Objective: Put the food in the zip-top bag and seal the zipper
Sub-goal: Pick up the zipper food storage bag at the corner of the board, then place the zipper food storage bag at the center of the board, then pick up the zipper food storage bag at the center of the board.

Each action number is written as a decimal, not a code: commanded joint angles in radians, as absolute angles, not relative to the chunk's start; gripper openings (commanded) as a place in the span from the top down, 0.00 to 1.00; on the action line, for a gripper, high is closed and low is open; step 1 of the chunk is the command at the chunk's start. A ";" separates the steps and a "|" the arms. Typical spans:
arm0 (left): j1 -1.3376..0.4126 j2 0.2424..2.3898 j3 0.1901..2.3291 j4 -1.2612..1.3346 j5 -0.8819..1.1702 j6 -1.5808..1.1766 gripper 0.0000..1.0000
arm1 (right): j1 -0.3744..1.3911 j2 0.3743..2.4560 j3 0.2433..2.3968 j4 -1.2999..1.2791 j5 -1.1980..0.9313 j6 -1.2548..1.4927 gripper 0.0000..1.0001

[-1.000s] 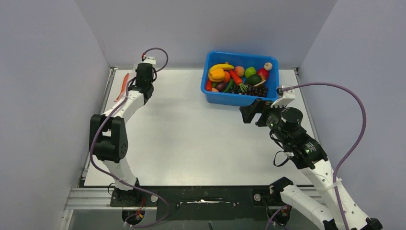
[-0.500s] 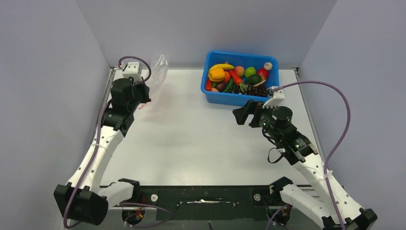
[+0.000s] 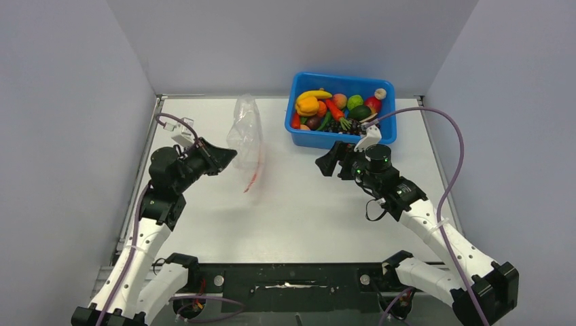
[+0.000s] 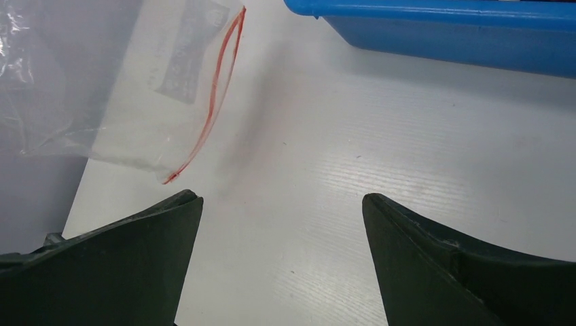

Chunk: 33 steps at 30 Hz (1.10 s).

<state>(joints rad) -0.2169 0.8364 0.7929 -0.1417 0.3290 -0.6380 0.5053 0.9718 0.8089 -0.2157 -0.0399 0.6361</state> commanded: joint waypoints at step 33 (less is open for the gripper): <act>-0.220 1.001 0.858 -0.315 0.029 -0.606 0.40 | 0.519 0.990 0.740 -0.037 -0.075 0.759 0.08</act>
<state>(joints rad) -0.1715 0.9489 0.7753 -0.3218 0.0448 -0.6632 0.5121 1.0008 0.7815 -0.1551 -0.0414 0.6701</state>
